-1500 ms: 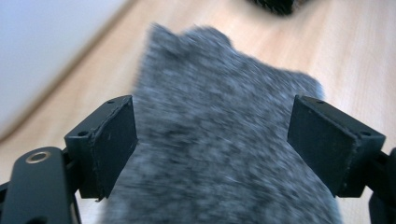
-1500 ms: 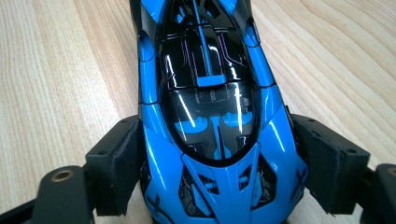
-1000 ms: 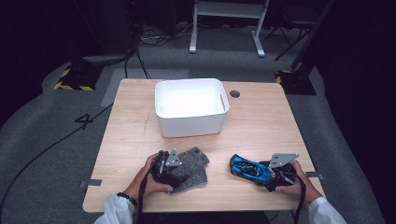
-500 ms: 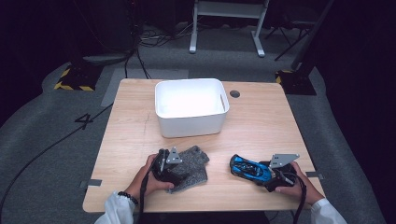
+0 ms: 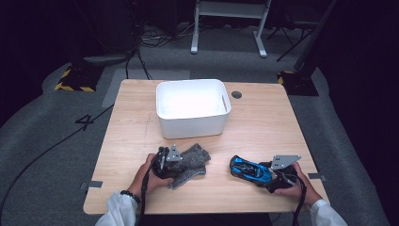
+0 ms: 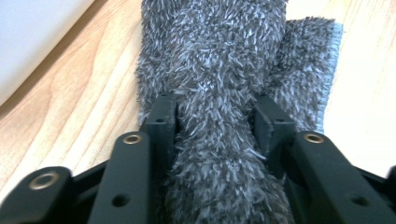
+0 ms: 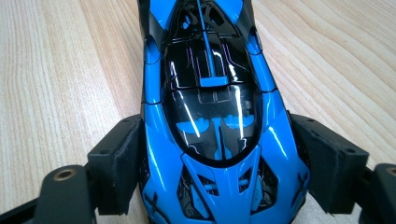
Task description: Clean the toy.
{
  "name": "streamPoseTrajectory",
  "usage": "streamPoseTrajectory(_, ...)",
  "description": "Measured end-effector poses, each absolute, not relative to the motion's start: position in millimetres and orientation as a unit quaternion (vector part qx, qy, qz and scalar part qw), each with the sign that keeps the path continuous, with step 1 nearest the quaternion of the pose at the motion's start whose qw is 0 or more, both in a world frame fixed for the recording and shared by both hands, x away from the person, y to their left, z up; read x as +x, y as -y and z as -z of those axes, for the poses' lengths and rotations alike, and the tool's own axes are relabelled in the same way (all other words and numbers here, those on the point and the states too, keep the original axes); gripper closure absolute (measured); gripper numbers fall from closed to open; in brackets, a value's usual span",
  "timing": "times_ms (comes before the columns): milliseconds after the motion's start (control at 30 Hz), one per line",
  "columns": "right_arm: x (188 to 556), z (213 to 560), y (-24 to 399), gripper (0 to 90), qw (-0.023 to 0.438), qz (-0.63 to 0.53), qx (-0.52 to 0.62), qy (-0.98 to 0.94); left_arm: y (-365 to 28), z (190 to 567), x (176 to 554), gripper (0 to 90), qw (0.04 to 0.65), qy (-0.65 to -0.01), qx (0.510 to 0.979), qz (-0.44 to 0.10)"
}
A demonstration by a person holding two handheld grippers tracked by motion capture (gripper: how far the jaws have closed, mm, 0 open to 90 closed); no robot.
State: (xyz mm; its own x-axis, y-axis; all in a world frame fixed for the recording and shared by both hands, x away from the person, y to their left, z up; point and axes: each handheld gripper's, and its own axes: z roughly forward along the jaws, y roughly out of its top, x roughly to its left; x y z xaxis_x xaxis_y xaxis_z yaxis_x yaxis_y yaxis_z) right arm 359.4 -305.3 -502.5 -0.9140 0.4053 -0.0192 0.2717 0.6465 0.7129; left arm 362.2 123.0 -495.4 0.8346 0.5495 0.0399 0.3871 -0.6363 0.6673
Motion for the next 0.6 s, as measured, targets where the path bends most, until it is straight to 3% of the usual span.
streamPoseTrajectory(367, 362, 502, 295, 23.6, 0.077, -0.381, 0.167, -0.906, -121, 492, 361, 67.5, 0.347, -0.257, 0.893, -0.126)
streamPoseTrajectory(600, 357, 499, 282, 23.8, 0.068, -0.382, 0.142, -0.911, -113, 478, 353, 68.6, 0.389, -0.235, 0.881, -0.132)
